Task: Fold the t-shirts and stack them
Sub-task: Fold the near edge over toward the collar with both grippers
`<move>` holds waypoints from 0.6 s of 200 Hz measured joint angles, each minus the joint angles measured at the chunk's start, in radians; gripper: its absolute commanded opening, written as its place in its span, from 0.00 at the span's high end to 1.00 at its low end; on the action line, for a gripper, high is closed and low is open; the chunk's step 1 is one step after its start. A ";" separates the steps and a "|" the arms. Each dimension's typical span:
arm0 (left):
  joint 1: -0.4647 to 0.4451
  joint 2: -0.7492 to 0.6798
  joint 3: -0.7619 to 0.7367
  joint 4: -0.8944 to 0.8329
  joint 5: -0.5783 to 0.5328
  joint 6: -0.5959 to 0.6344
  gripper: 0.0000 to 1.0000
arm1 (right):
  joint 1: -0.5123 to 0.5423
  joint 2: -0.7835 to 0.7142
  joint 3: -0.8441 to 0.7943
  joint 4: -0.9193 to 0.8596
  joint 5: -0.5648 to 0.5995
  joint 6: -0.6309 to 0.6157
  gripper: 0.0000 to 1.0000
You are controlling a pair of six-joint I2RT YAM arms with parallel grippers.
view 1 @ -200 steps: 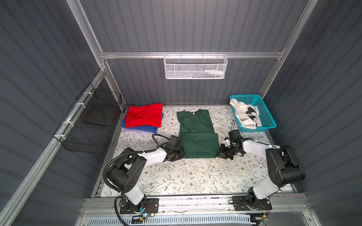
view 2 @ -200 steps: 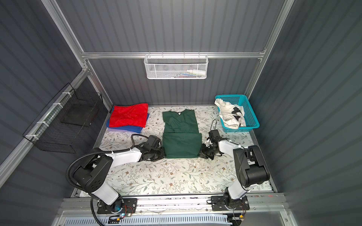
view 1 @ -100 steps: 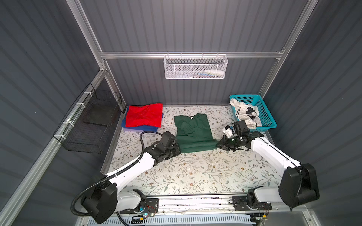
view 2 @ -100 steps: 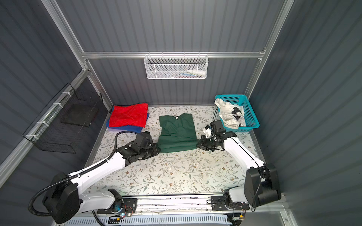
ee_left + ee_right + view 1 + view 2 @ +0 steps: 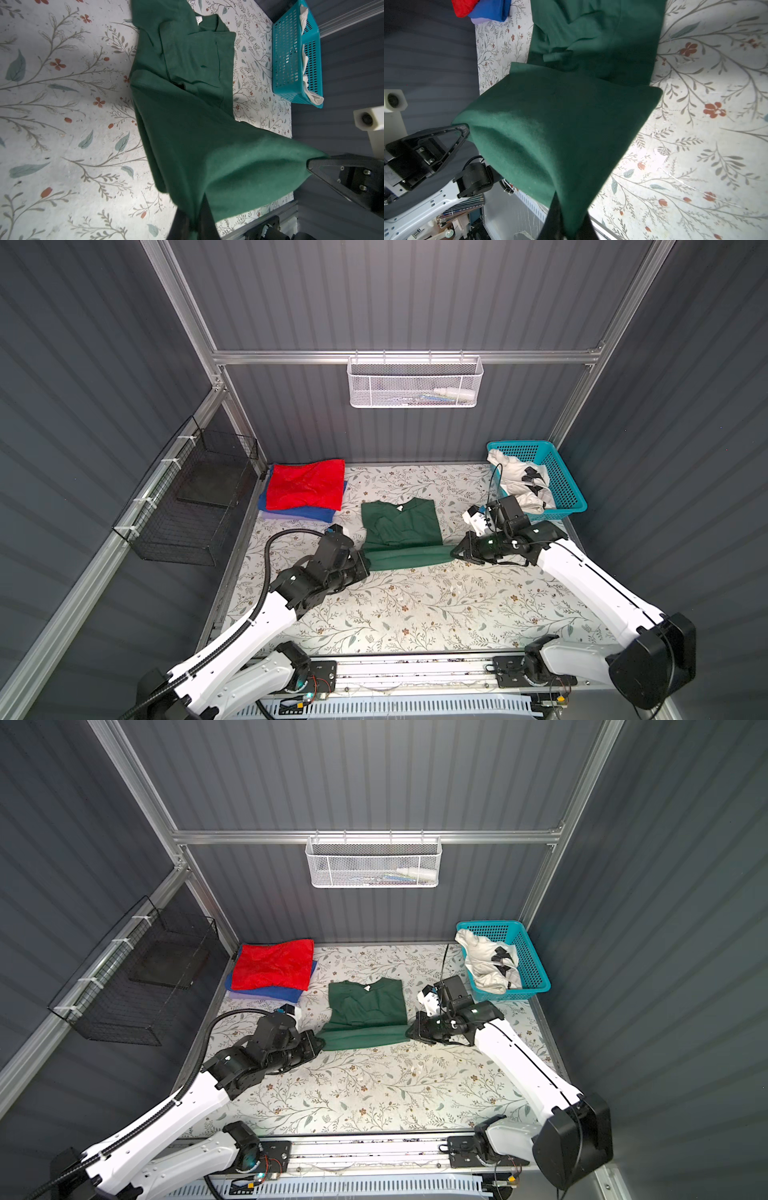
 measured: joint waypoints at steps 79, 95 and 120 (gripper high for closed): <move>-0.006 -0.061 0.171 -0.179 -0.038 -0.026 1.00 | 0.051 -0.074 0.033 -0.030 -0.011 0.034 1.00; -0.006 -0.045 0.169 -0.188 -0.045 -0.030 1.00 | 0.052 -0.062 0.039 -0.027 -0.016 0.035 1.00; -0.006 0.011 0.138 -0.183 -0.052 -0.039 1.00 | 0.051 -0.016 0.045 -0.001 -0.014 0.045 1.00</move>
